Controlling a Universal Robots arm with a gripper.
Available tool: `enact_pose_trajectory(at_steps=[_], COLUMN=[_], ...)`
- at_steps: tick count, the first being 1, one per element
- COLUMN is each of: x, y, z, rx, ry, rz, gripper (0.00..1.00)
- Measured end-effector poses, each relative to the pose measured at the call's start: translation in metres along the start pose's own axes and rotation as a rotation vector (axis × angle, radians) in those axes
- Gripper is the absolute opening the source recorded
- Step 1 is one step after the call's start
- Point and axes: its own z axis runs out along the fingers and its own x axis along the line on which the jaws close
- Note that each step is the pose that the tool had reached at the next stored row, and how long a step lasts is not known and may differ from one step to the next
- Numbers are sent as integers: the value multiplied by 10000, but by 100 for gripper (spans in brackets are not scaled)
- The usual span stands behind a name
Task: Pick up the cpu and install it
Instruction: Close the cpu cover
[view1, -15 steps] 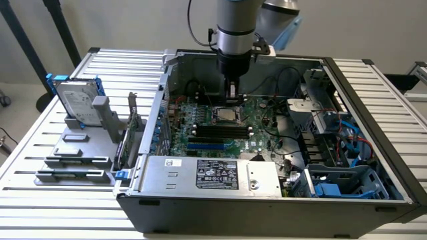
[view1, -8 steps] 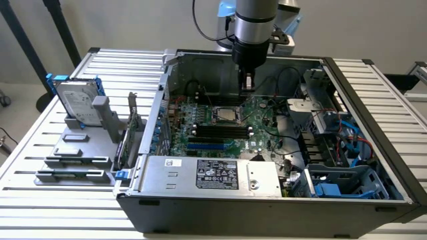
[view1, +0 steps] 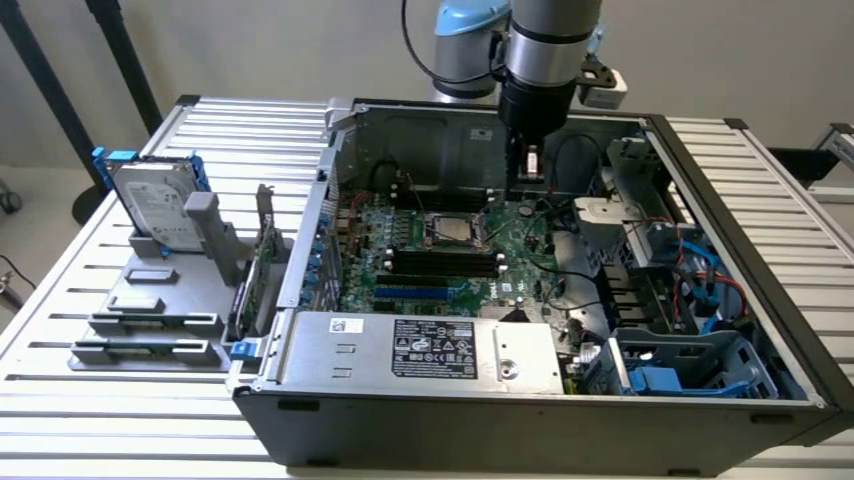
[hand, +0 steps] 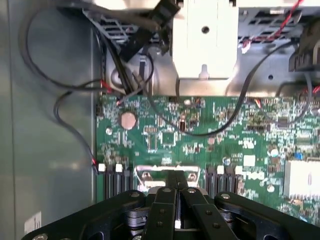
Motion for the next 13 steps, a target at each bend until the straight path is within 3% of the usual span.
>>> enact_pose_trajectory(at_steps=[6, 13], x=[-1, 1], y=[260, 271], z=[25, 151], rx=[20, 30], ry=[11, 17], rz=[-9, -179], gripper=[11, 11])
